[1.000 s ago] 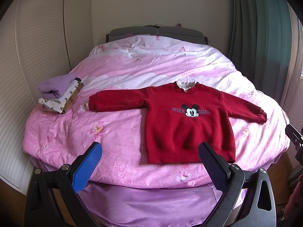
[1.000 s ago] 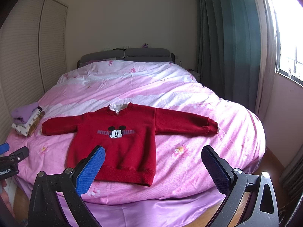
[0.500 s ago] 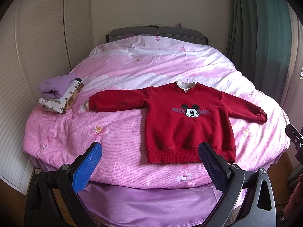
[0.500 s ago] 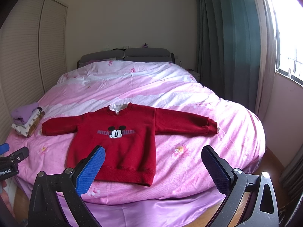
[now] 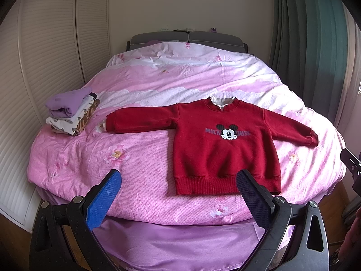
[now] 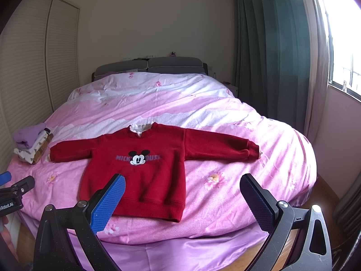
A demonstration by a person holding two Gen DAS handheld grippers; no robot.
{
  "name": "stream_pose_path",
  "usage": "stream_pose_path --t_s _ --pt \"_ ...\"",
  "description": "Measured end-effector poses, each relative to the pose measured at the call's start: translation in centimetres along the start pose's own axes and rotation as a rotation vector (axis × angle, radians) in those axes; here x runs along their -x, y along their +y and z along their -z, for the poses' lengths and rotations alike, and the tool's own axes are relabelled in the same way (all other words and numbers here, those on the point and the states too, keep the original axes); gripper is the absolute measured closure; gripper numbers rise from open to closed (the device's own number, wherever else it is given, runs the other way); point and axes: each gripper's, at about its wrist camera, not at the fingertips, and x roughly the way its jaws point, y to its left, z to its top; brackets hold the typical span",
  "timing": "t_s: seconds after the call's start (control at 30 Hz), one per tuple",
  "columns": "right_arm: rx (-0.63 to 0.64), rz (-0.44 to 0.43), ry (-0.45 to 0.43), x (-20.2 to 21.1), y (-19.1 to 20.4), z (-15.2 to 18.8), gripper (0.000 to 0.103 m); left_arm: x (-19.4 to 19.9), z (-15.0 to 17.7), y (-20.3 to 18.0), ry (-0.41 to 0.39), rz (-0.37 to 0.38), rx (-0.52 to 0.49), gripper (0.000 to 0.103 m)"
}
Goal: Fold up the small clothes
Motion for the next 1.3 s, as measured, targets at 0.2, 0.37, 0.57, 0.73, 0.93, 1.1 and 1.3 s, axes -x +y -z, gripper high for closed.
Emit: stream_pose_path --t_s 0.2,0.37,0.57,0.73,0.93,1.1,1.3 --pt "-0.015 0.011 -0.007 -0.4 -0.9 -0.5 0.001 -0.1 -0.4 -0.6 -0.008 0.008 -0.011 0.000" --pt "-0.049 0.041 -0.017 -2.2 -3.1 -0.4 0.001 -1.5 -1.9 -3.6 -0.044 0.027 -0.044 0.000" --pt "-0.129 0.074 -0.010 -5.7 -7.6 -1.2 0.001 -4.8 -4.4 -8.7 -0.064 0.066 -0.083 0.000" --pt "-0.232 0.086 -0.009 -9.5 -12.6 -1.8 0.001 -8.2 -5.9 -13.8 -0.079 0.083 -0.112 0.000" --pt "-0.344 0.095 0.021 -15.6 -18.2 -2.3 0.015 -13.2 -7.3 -20.1 -0.066 0.094 -0.131 0.000" --pt "-0.481 0.094 0.069 -20.7 -22.5 -1.8 0.027 -16.6 -8.2 -24.1 -0.075 0.089 -0.132 0.000" --pt "-0.623 0.106 0.093 -25.5 -25.6 -0.3 0.031 -20.9 -9.2 -27.8 -0.080 0.077 -0.145 0.000"
